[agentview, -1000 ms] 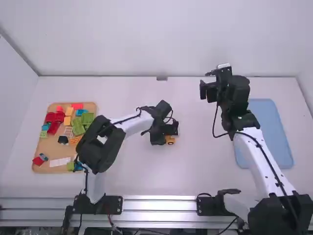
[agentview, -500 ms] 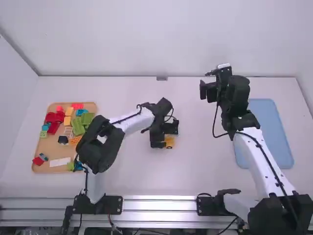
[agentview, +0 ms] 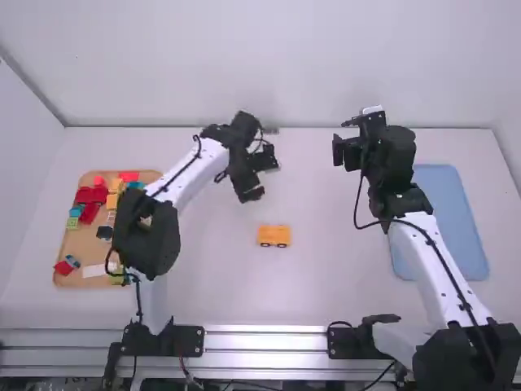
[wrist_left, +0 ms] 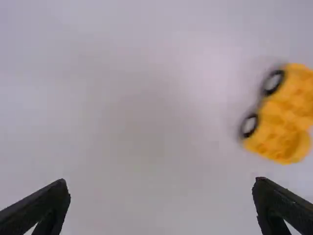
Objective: Assemble lego blocks to make yellow taxi
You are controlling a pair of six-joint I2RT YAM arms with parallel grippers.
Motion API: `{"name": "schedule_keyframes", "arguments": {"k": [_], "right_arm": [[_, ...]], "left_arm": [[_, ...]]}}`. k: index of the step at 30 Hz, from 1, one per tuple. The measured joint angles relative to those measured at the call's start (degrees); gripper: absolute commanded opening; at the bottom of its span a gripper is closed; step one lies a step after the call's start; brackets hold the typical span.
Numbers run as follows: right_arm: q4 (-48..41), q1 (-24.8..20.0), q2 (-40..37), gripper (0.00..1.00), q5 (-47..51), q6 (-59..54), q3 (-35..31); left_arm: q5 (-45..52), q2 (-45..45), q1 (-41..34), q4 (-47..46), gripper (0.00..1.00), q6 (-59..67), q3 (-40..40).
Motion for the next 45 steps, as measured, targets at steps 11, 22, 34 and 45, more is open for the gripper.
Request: {"name": "schedule_keyframes", "arguments": {"k": [11, 22, 34, 45], "right_arm": [[0.13, 0.00, 0.00, 0.98, 0.00, -0.11, 0.00], [0.57, 0.00, 0.00, 0.98, 0.28, -0.13, 0.00], [0.55, 0.00, 0.00, 0.98, 0.15, -0.22, 0.00], [0.59, 0.00, 0.00, 0.98, 0.31, -0.22, 0.00]], "left_arm": [[-1.51, 0.00, 18.45, -2.56, 0.99, -17.42, 7.04], [-1.51, 0.00, 35.91, -2.38, 0.99, -27.32, 7.61], [-9.20, 0.00, 55.10, -10.84, 0.99, -43.30, 7.61], [-9.07, 0.00, 66.95, -11.06, 0.99, -45.31, 7.61]]}}
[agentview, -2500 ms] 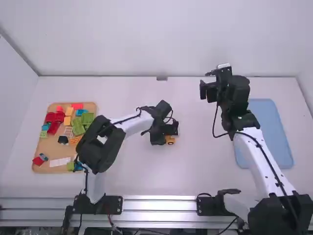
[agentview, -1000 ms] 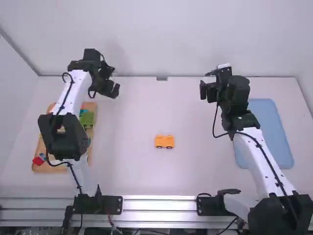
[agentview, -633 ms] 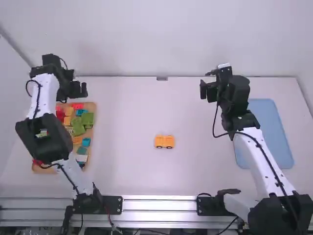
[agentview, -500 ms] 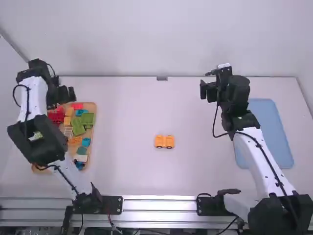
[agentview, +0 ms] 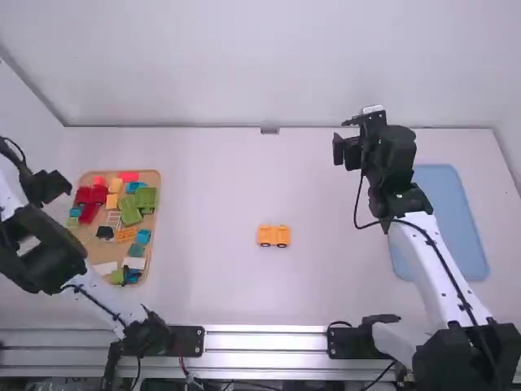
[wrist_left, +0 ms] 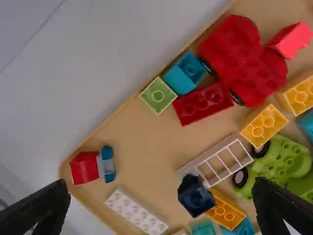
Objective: Assemble lego blocks to make yellow taxi
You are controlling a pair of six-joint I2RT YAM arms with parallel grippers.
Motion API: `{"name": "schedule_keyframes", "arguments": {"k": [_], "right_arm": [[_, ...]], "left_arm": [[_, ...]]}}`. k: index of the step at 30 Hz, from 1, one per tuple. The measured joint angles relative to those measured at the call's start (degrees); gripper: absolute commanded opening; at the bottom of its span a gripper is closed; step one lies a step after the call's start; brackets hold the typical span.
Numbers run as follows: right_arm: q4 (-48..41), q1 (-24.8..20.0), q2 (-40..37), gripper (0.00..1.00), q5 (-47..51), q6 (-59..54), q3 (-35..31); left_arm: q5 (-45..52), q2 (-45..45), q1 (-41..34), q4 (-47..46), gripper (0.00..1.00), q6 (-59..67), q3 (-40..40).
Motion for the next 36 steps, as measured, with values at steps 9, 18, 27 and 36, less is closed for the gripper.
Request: {"name": "schedule_keyframes", "arguments": {"k": [9, 18, 27, 36], "right_arm": [[0.24, 0.39, 0.00, 0.98, -0.28, 0.15, 0.00], [0.17, 0.39, 0.00, 0.99, -0.46, 0.11, 0.00], [0.13, 0.39, 0.02, 0.98, -0.35, 0.09, 0.00], [0.02, 0.39, 0.00, 0.98, -0.52, 0.22, 0.00]], "left_arm": [[5.27, 0.00, -2.80, 1.51, 0.99, 9.84, -0.02], [5.31, 0.00, -14.75, 3.69, 0.99, 20.50, -0.83], [2.78, 0.00, -18.01, 8.28, 0.97, 23.37, -2.73], [1.99, 2.43, -12.79, 11.98, 0.69, 23.45, -8.44]]}}
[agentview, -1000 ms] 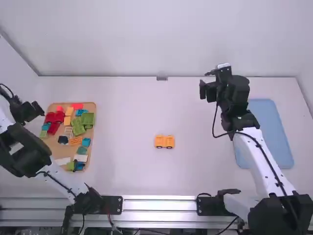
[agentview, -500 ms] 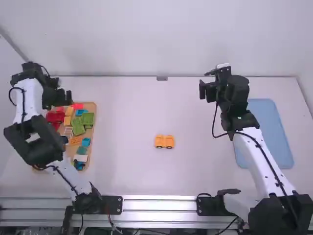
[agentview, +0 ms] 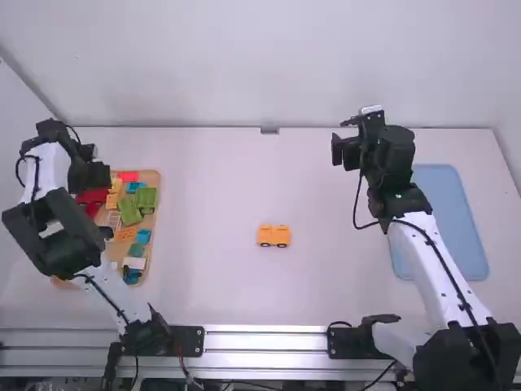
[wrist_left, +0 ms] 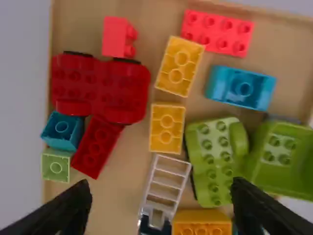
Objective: Assemble lego blocks to make yellow taxi
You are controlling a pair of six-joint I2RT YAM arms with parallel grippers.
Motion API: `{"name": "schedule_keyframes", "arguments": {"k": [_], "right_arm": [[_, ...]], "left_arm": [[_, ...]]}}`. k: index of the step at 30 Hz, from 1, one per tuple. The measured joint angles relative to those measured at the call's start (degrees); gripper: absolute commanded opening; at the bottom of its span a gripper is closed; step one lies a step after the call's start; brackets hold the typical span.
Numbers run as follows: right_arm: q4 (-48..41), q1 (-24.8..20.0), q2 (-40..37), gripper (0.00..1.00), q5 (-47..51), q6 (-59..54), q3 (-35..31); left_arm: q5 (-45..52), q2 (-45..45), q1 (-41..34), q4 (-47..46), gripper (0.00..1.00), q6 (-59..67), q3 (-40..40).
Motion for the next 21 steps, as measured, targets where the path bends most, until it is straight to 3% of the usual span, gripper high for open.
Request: {"name": "schedule_keyframes", "arguments": {"k": [3, 9, 21], "right_arm": [[0.02, 0.00, 0.00, 0.98, -0.04, 0.02, 0.00], [0.00, 0.13, 0.00, 0.98, -0.04, -0.04, 0.00], [0.00, 2.08, 0.00, 0.98, 0.20, -0.09, 0.00]], "left_arm": [[0.81, 2.64, 1.40, -0.17, 0.63, 1.25, -0.20], [3.76, 6.78, 2.58, 0.76, 0.63, 3.45, -0.85], [4.98, 7.39, 0.87, 7.72, 0.52, 2.64, -1.88]]}}
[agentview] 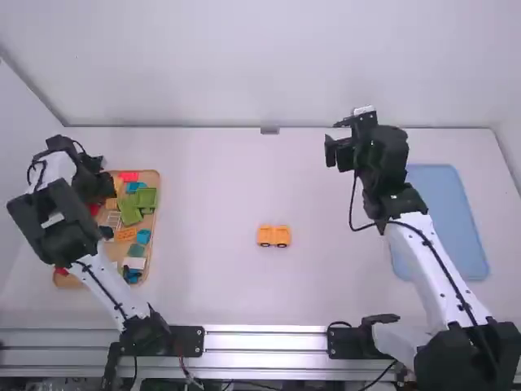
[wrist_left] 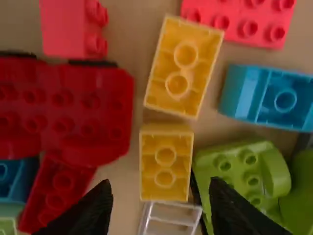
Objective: Assemble lego blocks to make yellow taxi
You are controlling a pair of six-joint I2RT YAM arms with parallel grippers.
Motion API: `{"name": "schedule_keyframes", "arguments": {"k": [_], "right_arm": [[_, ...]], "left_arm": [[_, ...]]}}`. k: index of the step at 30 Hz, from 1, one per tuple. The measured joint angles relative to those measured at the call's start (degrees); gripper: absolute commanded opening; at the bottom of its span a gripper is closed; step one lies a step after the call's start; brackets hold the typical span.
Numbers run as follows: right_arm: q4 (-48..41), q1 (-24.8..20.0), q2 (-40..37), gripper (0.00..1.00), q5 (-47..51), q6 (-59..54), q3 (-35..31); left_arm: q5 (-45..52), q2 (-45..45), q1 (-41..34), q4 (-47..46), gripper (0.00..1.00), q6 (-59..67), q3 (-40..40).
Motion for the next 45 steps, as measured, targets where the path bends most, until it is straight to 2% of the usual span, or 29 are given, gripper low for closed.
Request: {"name": "schedule_keyframes", "arguments": {"k": [6, 16, 28, 37, 45], "right_arm": [[0.00, 0.00, 0.00, 0.98, 0.20, 0.02, 0.00], [0.20, 0.00, 0.02, 0.98, 0.09, 0.07, 0.00], [0.31, -0.02, 0.00, 0.98, 0.09, 0.00, 0.00], [0.04, 0.00, 0.00, 0.98, 0.17, -0.04, 0.00], [0.00, 0.00, 0.00, 0.98, 0.31, -0.02, 0.00]], "left_arm": [[2.40, 0.00, -0.15, 3.15, 0.51, 0.28, -3.23], [0.85, 0.00, -0.22, 8.68, 0.47, -1.07, -7.32], [0.61, 0.00, -0.22, 6.86, 0.42, -1.22, -7.72], [0.61, 0.00, -0.22, 6.75, 0.34, -1.25, -7.72], [0.59, 0.00, -0.22, 6.71, 0.45, -1.25, -7.72]]}}
